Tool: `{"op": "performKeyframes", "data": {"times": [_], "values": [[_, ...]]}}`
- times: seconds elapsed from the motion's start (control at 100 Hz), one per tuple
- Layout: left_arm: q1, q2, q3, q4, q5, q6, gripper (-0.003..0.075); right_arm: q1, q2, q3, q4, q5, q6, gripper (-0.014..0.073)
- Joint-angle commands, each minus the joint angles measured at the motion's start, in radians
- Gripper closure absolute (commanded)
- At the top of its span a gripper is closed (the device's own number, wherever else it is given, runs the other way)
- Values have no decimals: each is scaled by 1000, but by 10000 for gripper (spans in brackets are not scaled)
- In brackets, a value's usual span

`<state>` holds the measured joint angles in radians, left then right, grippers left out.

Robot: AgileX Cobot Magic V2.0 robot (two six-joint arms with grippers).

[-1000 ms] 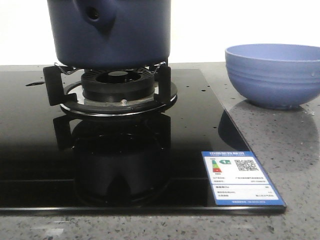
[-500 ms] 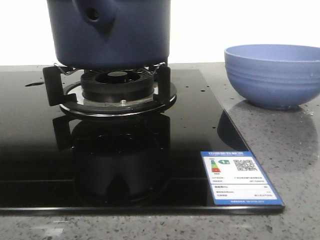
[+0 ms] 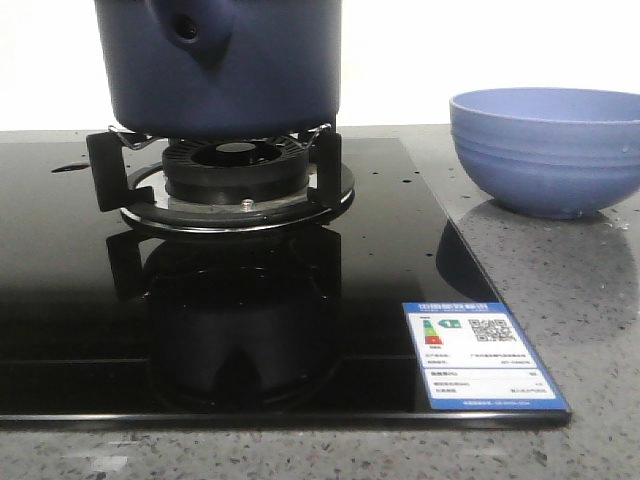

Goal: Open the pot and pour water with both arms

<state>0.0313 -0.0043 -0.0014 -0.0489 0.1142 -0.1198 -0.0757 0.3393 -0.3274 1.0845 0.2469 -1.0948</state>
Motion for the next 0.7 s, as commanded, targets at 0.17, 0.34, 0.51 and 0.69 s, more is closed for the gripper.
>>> {"op": "performKeyframes", "data": {"times": [0.17, 0.34, 0.51, 0.69], "values": [[-8, -28, 35, -8, -70, -10, 741, -7, 6, -26, 18, -39, -9, 657], [-8, -28, 35, -8, -70, -10, 741, -7, 6, -26, 18, -39, -9, 657], [-8, -28, 35, -8, -70, -10, 741, -7, 6, -24, 18, -51, -9, 657], [-8, -28, 35, -8, -70, -10, 741, -7, 6, -24, -430, -61, 456, 657]]}}
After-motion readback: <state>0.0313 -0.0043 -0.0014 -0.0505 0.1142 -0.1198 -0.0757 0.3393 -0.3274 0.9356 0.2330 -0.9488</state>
